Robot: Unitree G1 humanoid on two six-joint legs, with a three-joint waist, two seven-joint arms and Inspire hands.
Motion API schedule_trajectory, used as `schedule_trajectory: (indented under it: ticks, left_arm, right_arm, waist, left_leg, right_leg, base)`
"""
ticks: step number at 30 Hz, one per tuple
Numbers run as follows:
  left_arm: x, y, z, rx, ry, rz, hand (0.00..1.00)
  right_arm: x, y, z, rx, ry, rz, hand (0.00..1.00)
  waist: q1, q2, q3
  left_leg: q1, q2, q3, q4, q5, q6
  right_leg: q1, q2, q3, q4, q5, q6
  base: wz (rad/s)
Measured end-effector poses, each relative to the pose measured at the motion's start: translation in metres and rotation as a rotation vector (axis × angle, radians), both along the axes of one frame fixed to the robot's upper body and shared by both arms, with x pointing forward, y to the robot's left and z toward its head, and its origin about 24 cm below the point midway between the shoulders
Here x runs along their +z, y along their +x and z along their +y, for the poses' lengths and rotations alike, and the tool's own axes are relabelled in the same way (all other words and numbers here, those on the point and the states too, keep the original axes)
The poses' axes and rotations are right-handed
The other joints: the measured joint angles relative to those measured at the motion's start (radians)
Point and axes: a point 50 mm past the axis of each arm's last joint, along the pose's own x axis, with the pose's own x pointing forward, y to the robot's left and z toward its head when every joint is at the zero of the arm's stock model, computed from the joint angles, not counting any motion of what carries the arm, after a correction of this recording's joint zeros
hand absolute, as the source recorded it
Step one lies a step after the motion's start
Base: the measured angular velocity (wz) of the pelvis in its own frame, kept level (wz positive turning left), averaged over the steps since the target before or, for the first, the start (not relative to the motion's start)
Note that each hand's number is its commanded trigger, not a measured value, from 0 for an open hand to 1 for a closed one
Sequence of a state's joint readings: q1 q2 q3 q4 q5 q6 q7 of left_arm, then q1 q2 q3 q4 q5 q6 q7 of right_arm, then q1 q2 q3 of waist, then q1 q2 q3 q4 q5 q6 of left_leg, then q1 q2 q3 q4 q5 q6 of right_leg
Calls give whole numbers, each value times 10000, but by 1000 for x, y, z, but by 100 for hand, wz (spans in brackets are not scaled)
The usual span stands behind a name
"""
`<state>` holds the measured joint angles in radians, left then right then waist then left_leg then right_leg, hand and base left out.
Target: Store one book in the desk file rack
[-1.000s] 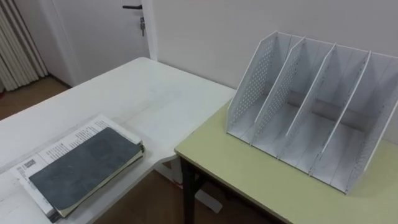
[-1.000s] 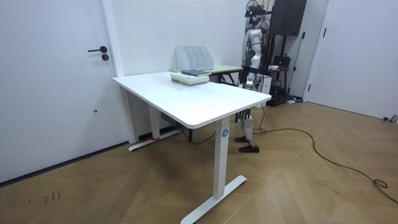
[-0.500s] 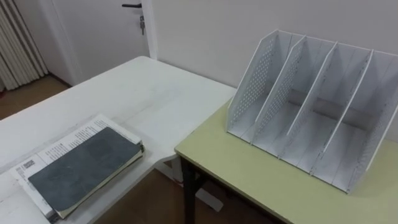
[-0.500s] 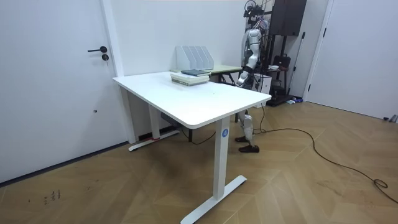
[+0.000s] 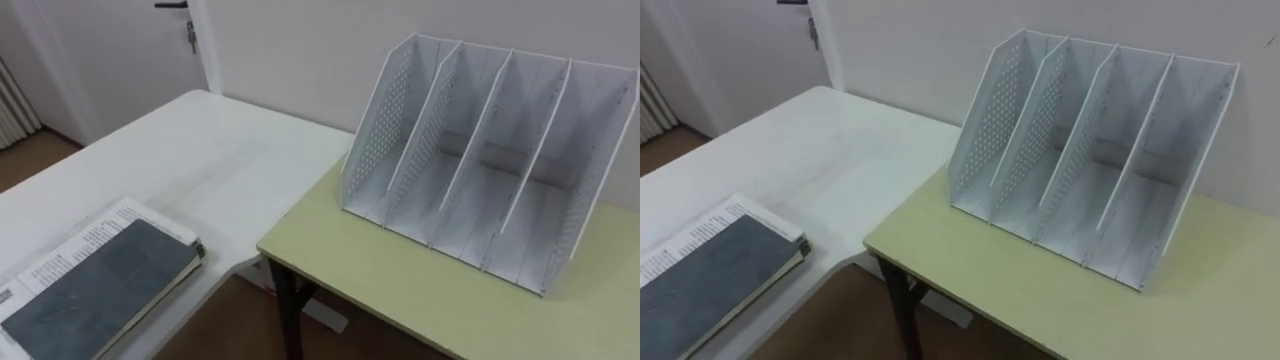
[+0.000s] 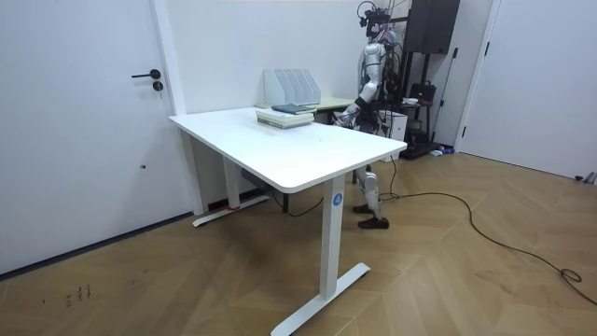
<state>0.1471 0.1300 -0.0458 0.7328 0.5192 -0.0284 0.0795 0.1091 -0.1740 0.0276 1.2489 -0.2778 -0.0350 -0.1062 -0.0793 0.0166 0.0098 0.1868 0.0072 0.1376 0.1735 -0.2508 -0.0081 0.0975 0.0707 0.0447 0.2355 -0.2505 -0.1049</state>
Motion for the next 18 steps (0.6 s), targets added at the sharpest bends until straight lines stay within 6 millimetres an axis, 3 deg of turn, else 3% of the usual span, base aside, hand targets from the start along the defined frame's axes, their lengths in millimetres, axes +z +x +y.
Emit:
schedule_trajectory:
  ticks: [7, 11, 13, 14, 15, 16, 17, 18]
  left_arm:
    - [6, 9, -21, -1725, 460, -324, 0]
    - [31, 28, -32, -2693, 1066, -1669, 0]
    - [39, 33, -35, -3027, 1240, -2105, 0]
    - [44, 37, -38, -3354, 1379, -2361, 0]
    - [49, 44, -45, -3747, 1444, -2700, 0]
    - [52, 48, -50, -4035, 1511, -2888, 0]
    - [56, 49, -55, -4660, 1835, -3097, 0]
    - [61, 49, -59, -5115, 2025, -3357, 0]
  right_arm:
    - [-1, -4, 3, 352, -3, 256, 0]
    - [0, 6, 4, 404, -20, -36, 0]
    - [1, 10, 5, 497, -36, -163, 0]
    - [0, 10, 6, 587, -46, -150, 0]
    - [1, 10, 3, 588, -127, -145, 0]
    - [1, 9, 2, 585, -155, -95, 0]
    - [0, 4, 4, 629, -61, 154, 0]
    - [-1, 0, 5, 754, 39, 324, 0]
  waist:
    - [-169, 29, -3]
    - [-248, -63, 38]
    - [-282, -142, 35]
    - [-300, -264, 3]
    - [-361, -247, -1]
    - [-380, -221, -7]
    - [-291, -292, -160]
    - [-29, -203, -109]
  left_leg:
    - [139, -11, 2, -51, 1, 0]
    - [138, -23, 57, -42, 1, 0]
    - [87, -54, 150, 135, -3, -2]
    - [-186, -150, 102, 251, -54, 1]
    - [-560, -248, -162, -291, 94, 55]
    - [-795, -261, -159, -654, 204, 303]
    - [-843, -333, 198, -440, 688, 420]
    - [-687, -157, 110, -379, 755, 462]
  right_leg:
    - [130, 6, 112, -32, 1, 2]
    - [144, 5, 249, -40, 1, 2]
    - [230, -32, 454, -112, 21, 30]
    - [263, -141, 894, -178, 36, 39]
    - [223, -195, 1349, -176, 36, 40]
    - [186, -202, 1441, -158, 31, 50]
    - [64, -371, 1273, -72, 62, 307]
    - [-36, -382, 510, -19, 88, 669]
  base:
    - [-1]
    - [-1]
    - [1]
    - [35]
    - [50]
    - [44]
    - [3]
    - [-30]
